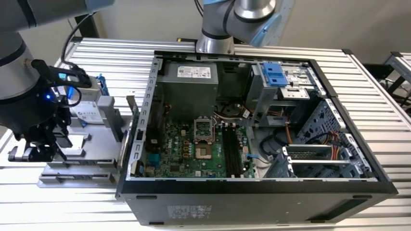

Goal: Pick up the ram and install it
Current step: 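Pick up the ram and move it above insertion slot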

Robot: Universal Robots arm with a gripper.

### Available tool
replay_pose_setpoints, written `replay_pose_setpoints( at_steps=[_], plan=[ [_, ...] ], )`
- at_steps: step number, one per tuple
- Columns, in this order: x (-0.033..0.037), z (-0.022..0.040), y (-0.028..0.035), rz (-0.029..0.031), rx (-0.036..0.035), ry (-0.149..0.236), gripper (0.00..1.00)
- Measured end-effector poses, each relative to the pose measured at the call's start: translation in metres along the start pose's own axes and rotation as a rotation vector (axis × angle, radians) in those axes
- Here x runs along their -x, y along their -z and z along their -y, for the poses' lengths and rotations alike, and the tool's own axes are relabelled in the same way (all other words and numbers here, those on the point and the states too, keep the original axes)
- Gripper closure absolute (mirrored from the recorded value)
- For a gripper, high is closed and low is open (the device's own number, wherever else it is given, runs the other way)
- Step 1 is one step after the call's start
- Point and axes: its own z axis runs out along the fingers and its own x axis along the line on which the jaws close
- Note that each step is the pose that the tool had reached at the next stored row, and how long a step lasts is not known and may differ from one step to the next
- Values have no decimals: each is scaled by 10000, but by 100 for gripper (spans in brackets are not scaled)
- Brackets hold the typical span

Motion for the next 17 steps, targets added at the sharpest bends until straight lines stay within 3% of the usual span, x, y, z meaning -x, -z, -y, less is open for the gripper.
replay_pose_setpoints(
  at_steps=[5, 17],
  plan=[
    [-89, 5, -110, 2, -1, 0, 0],
    [-96, 18, -326, -5, -51, 1, 0]
  ],
)
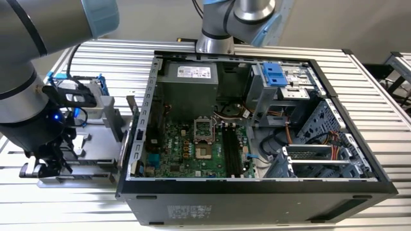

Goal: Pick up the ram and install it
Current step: 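Pick up the ram and move it above insertion slot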

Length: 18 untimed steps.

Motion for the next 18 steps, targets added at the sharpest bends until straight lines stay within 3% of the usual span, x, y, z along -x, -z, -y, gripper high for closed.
replay_pose_setpoints(
  at_steps=[18],
  plan=[
    [-8, 13, -329, 0, -36, 0, 0]
  ],
)
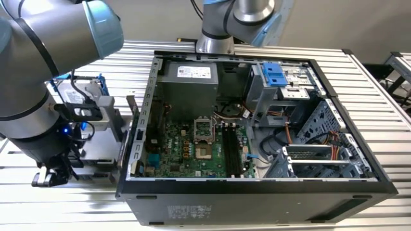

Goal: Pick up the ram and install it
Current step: 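Pick up the ram and move it above insertion slot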

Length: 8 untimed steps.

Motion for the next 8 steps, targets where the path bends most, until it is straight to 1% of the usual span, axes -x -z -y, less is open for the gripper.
replay_pose_setpoints(
  at_steps=[4, 8],
  plan=[
    [-1, 3, -71, -8, -2, 0, 0],
    [-28, 3, -95, -10, -2, -1, 0]
  ],
)
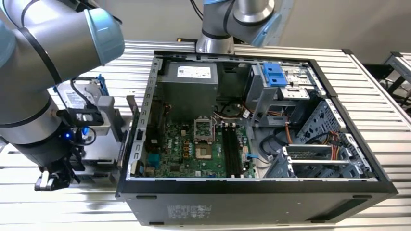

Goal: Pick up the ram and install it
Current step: 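Pick up the ram and move it above insertion slot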

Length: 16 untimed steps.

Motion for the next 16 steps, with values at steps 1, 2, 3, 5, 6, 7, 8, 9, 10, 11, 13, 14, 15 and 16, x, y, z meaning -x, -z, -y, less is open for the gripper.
replay_pose_setpoints(
  at_steps=[1, 2, 3, 5, 6, 7, 8, 9, 10, 11, 13, 14, 15, 16],
  plan=[
    [-1, 0, -5, 1, -1, -1, 0],
    [-1, 0, -6, 1, -1, -2, 0],
    [-1, 0, -6, 1, 0, -1, 0],
    [-2, 1, -5, -1, 3, 0, 0],
    [-2, 0, -5, -2, 6, 0, 0],
    [-2, 0, -6, -1, 8, 0, 0],
    [-2, 0, -5, -2, 13, 0, 0],
    [-2, 0, -6, -1, 16, 0, 100],
    [-2, 1, -6, 0, 19, 0, 100],
    [-2, 1, -6, -1, 22, 0, 100],
    [-2, 0, -6, -1, 30, 0, 100],
    [-2, 1, -6, -1, 33, 0, 100],
    [-2, 1, -6, -1, 37, 0, 100],
    [-2, 0, -6, -1, 41, 0, 100]
  ],
)
